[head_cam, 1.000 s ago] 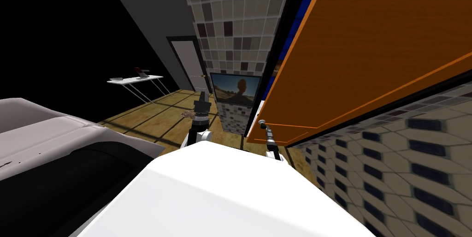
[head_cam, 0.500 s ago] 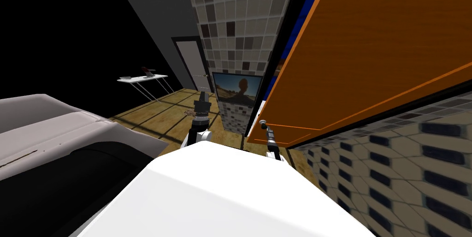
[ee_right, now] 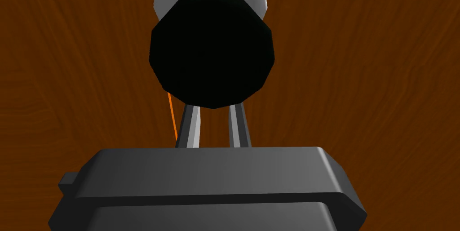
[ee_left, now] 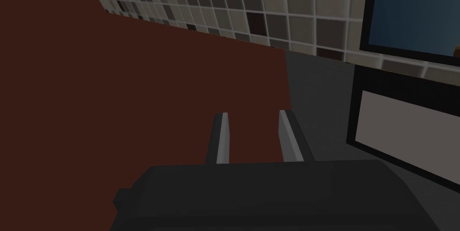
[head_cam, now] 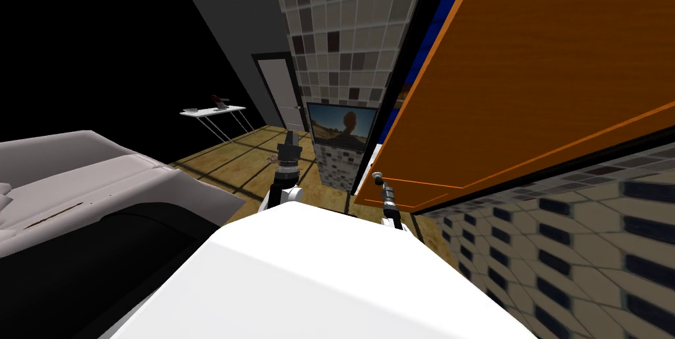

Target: Pull the door open

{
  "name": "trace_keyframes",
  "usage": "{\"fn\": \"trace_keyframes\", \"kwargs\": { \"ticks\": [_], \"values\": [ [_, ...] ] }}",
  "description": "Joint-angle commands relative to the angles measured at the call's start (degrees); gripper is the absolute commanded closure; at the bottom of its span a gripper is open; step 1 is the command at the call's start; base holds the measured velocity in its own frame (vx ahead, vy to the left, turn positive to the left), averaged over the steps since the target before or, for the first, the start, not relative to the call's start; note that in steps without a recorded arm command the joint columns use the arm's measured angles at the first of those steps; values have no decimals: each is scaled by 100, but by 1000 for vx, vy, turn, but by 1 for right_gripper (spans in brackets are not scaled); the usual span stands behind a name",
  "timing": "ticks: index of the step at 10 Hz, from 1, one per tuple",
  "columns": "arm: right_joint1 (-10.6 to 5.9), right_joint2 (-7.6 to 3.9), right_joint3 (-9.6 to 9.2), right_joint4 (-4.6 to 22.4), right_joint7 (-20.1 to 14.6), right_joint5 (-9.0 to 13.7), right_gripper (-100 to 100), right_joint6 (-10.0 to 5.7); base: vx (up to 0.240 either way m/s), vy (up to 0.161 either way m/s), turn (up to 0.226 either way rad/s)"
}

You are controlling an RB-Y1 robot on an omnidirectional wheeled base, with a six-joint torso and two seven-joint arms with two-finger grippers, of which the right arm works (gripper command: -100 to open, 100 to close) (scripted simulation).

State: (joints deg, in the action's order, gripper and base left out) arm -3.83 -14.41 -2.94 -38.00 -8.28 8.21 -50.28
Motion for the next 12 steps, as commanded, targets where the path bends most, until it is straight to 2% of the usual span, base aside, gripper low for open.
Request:
{"fn": "trace_keyframes", "kwargs": {
  "ticks": [1,2,5,7,8,10,11,12],
  "values": [
    [-79,141,-122,65,-217,2,100,-76,-32,-13,33],
    [-55,131,-135,37,-418,94,100,-63,-38,-19,32],
    [-55,131,-135,37,-455,94,100,-63,-11,-1,19],
    [-8,110,-161,-21,-848,277,100,-35,-38,-18,105],
    [-8,110,-161,-21,-931,277,100,-35,-35,-27,64],
    [38,89,-187,-78,-1306,459,100,-7,-33,-16,70],
    [38,89,-187,-78,-1405,459,100,-7,-36,-7,33],
    [-37,-30,-134,247,-1587,558,-100,-122,-34,-16,15]
  ]
}}
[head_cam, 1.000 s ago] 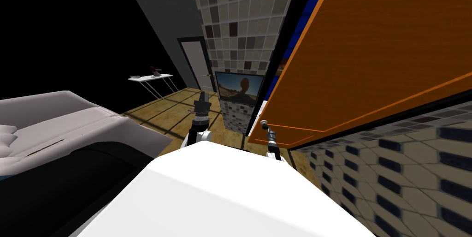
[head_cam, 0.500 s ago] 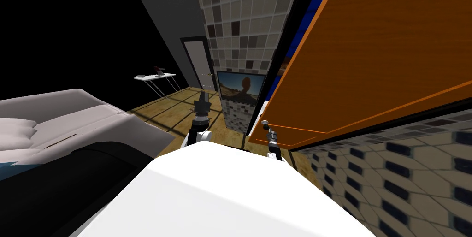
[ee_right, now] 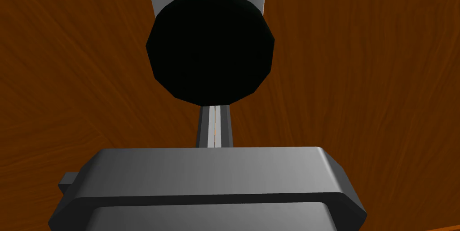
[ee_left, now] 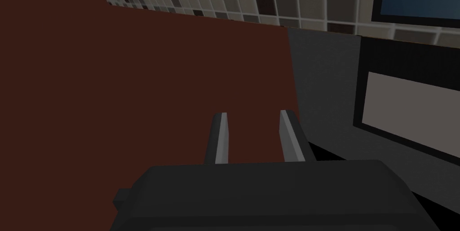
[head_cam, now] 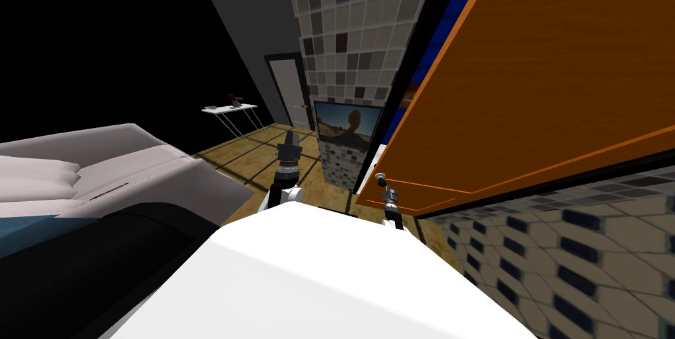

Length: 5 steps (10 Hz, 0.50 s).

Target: Pull the door open

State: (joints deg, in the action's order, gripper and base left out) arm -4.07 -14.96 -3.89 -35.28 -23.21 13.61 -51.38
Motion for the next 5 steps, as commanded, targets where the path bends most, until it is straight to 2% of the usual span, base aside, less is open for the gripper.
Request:
{"fn": "trace_keyframes", "kwargs": {
  "ticks": [1,4,5],
  "values": [
    [-17,24,-58,-31,-211,54,-100,-5,-34,-13,19],
    [-29,21,-148,-59,-691,222,-100,25,-49,-8,28],
    [-29,21,-148,-59,-745,222,-100,25,-46,-13,20]
  ]
}}
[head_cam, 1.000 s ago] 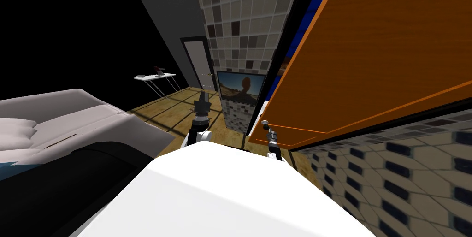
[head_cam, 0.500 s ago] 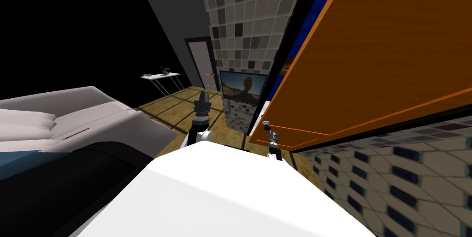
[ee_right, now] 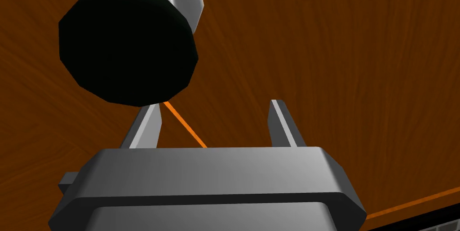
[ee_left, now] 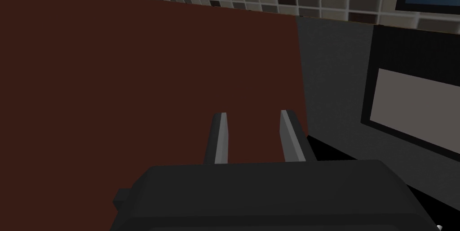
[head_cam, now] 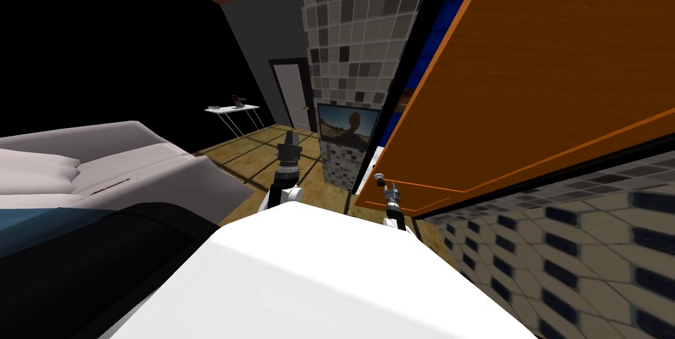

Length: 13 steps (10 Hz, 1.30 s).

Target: Pull the door open

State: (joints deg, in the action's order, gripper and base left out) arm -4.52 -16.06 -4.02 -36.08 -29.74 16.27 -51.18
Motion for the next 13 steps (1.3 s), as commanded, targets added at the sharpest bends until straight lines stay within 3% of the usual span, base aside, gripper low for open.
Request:
{"fn": "trace_keyframes", "kwargs": {
  "ticks": [1,7,8,10,13],
  "values": [
    [11,129,-171,10,-286,22,-100,17,-31,-9,25],
    [-6,125,-296,-29,-980,257,-100,59,-44,-5,42],
    [-6,125,-296,141,-980,257,-100,59,-17,-12,-11],
    [-6,125,-296,-29,-980,257,-100,59,-8,6,-8],
    [-19,121,-390,-58,-1449,431,-100,90,-42,-11,44]
  ]
}}
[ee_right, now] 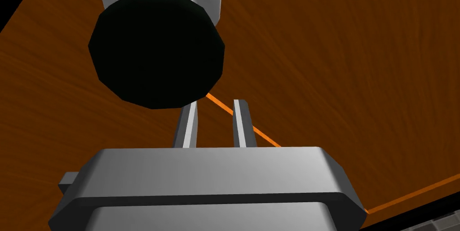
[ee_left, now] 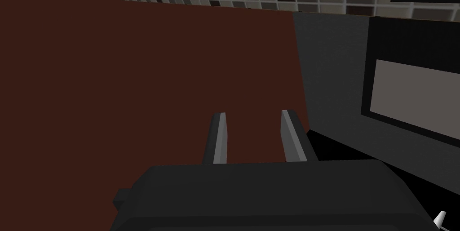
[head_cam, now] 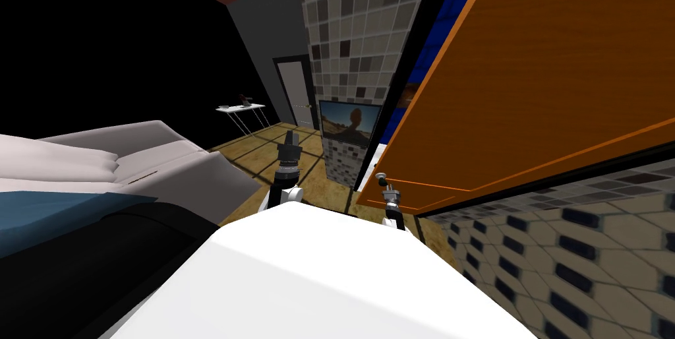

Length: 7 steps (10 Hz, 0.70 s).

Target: Pull the door open

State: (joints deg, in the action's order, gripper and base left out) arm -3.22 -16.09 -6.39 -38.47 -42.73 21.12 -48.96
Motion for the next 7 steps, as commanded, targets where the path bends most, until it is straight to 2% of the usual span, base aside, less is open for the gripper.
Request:
{"fn": "trace_keyframes", "kwargs": {
  "ticks": [1,2,4,6,7],
  "values": [
    [-149,124,-153,181,-150,-54,-100,-132,-15,-8,-1],
    [-156,122,-202,165,-376,37,-100,-116,-49,-5,29],
    [-156,122,-202,165,-386,37,-100,-116,-28,-16,23],
    [-170,119,-302,135,-761,223,-100,-83,-59,-27,95],
    [-170,119,-302,135,-859,223,-100,-83,-60,-21,12]
  ]
}}
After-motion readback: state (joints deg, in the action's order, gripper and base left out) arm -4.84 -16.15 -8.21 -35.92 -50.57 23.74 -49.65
